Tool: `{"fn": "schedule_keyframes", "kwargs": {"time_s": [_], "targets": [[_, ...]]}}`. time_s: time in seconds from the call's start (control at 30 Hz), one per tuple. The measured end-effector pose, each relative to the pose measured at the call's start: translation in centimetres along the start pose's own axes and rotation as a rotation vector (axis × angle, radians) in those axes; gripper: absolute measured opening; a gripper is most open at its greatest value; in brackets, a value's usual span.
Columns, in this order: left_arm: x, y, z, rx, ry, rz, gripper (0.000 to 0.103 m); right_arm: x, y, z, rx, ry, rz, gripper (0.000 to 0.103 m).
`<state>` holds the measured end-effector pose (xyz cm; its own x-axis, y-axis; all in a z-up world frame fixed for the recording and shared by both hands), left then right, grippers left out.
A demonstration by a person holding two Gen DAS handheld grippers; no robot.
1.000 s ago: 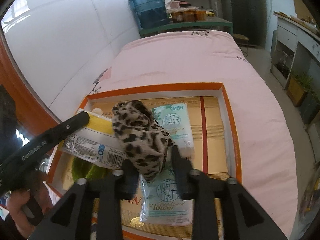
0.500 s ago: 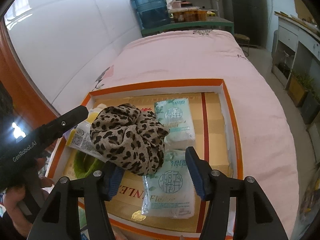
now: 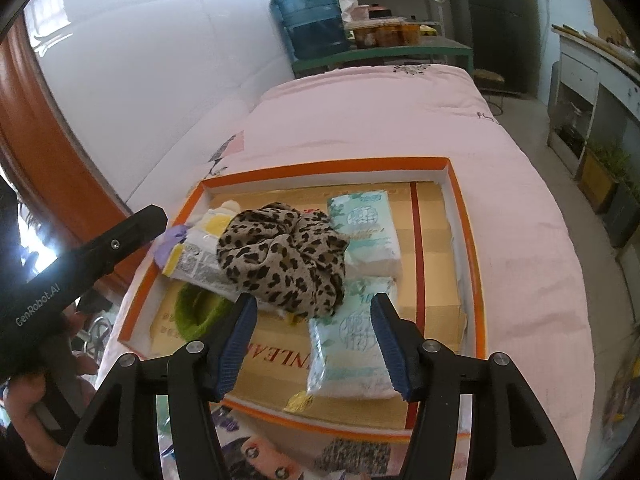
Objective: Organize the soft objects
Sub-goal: 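Lower the scrunchie and wipe pack into the lid and open both tools, then move both tools back toward the teddy bear and wipe packs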
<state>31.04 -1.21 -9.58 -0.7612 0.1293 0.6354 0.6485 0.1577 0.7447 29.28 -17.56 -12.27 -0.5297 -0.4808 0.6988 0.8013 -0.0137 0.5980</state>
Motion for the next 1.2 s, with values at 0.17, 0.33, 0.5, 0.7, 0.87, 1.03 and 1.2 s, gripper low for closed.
{"fn": "schedule_keyframes", "kwargs": {"time_s": [0.17,0.33,0.5,0.7,0.87,1.03,1.2], "targets": [[1.5,-0.3,-0.1,-0.002,0.002,-0.009,0.066,1.0,-0.4,0.8,0.008,0.002,-0.005,0.061],[3.0,-0.5,-0.3,-0.008,0.002,-0.022,0.066,2.1,-0.6,1.6,0.018,0.001,-0.017,0.061],[4.5,-0.6,-0.2,-0.01,0.005,-0.034,0.066,3.4,-0.8,2.2,0.026,-0.002,-0.03,0.061],[6.6,-1.0,-0.2,-0.014,0.005,-0.055,0.066,5.3,-1.7,3.3,0.039,-0.005,-0.046,0.061],[8.6,-1.4,-0.3,-0.021,0.009,-0.082,0.066,6.6,-2.5,4.2,0.053,-0.01,-0.054,0.061],[10.4,-1.7,-0.4,-0.027,0.01,-0.11,0.066,7.9,-3.4,5.1,0.063,-0.01,-0.065,0.061],[12.0,-2.2,-0.4,-0.031,0.003,-0.12,0.066,9.1,-4.4,5.8,0.061,-0.008,-0.072,0.061]]}}
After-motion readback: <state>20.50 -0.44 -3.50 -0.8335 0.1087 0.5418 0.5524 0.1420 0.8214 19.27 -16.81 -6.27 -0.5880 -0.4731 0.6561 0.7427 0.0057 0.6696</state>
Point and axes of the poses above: each gripper's, at about its wrist camera, not at the fingertips, and x roughly against the way its jaws point, z to its left, y to its top, the point moved 4 cm from there along -x, roughly the way its jaws point, and after that the axes turned 11 degrees about y, right-handed, at the moved point
